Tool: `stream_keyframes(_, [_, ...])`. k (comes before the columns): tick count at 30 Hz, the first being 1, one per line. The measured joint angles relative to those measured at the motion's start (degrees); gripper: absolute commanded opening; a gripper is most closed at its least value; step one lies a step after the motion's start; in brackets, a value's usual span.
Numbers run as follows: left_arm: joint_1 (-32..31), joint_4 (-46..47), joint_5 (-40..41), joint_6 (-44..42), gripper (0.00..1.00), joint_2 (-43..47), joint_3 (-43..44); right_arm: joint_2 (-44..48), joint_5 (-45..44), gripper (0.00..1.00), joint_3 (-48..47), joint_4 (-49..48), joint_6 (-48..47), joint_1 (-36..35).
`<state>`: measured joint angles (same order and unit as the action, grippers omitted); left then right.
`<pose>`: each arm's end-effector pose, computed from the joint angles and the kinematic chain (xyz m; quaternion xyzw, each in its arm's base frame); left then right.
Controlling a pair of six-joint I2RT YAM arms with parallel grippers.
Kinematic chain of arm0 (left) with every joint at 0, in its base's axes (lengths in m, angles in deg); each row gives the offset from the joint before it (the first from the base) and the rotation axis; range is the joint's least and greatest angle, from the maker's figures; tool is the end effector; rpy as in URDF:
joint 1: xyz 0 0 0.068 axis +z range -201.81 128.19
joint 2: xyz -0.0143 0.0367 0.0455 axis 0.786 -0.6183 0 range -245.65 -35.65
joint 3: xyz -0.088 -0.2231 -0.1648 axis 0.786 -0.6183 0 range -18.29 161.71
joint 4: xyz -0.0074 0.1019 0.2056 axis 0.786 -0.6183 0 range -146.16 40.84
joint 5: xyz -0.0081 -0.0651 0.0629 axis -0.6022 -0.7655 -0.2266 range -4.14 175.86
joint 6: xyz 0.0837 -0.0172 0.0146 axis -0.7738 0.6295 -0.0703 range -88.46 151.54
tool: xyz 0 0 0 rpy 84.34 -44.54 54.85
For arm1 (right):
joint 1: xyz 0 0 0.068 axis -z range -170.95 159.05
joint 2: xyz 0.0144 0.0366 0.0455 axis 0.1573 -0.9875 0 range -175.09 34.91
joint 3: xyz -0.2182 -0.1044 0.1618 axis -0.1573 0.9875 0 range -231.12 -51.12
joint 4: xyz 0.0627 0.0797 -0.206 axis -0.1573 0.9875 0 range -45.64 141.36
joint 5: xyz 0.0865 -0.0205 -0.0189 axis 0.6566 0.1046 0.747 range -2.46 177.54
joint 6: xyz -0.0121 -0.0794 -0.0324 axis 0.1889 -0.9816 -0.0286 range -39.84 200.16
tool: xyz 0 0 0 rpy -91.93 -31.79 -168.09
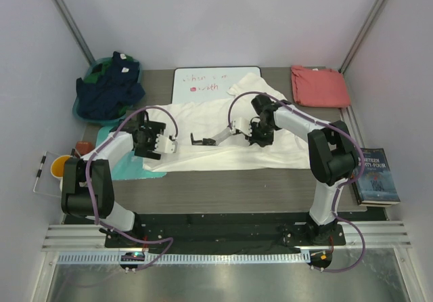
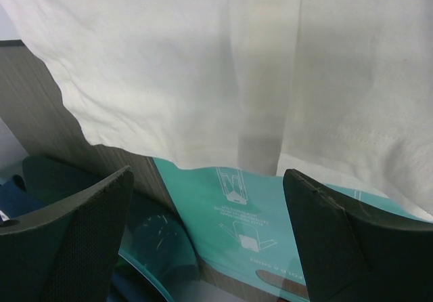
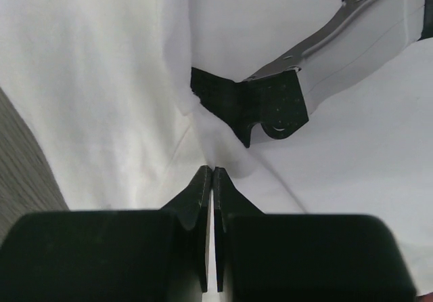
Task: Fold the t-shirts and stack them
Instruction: Fold the tshirt
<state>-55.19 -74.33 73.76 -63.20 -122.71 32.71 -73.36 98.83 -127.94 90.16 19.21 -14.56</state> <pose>0.2813 -0.0326 0.1898 0.7449 0.6114 0.1054 0.2456 0.3170 0.1550 0.1779 -0.6734 0.7244 0.0573 0.1360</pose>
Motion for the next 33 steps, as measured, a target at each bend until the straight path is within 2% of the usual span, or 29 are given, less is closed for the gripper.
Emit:
stream_keyframes(7, [0.1, -0.4, -1.1, -0.2, 0.91, 0.0, 0.0, 0.0, -2.6, 0.01, -0.8, -1.7, -0.1, 0.0])
stream_keyframes(14, [0.1, -0.5, -1.5, -0.2, 0.91, -0.1, 0.0, -1.9, -4.1, 0.01, -6.7, -2.1, -1.8, -0.1])
stream_keyframes(15, [0.1, -0.5, -1.5, -0.2, 0.91, -0.2, 0.0, -2.3, -4.2, 0.03, -7.4, -2.2, -2.2, -0.1])
stream_keyframes(17, [0.1, -0.5, -1.5, -0.2, 0.91, -0.3, 0.0, -3.1, -4.7, 0.13, -8.7, -2.5, -3.2, -0.2])
stream_keyframes(18, [0.1, -0.5, -1.5, -0.2, 0.91, -0.3, 0.0, -3.5, -4.9, 0.25, -9.2, -2.5, -3.5, -0.3])
stream_keyframes(20, [0.1, -0.4, -1.5, -0.2, 0.91, -0.4, 0.0, -4.4, -5.5, 0.35, -10.1, -2.6, -4.3, -0.7])
stream_keyframes(23, [0.1, -0.4, -1.5, -0.2, 0.91, -0.4, 0.0, -5.5, -6.7, 0.40, -10.4, -4.2, -5.3, -1.4])
stream_keyframes(33, [0.1, -0.4, -1.5, -0.2, 0.91, -0.6, 0.0, -5.6, -15.5, 0.41, -4.3, -23.3, -4.7, -3.5])
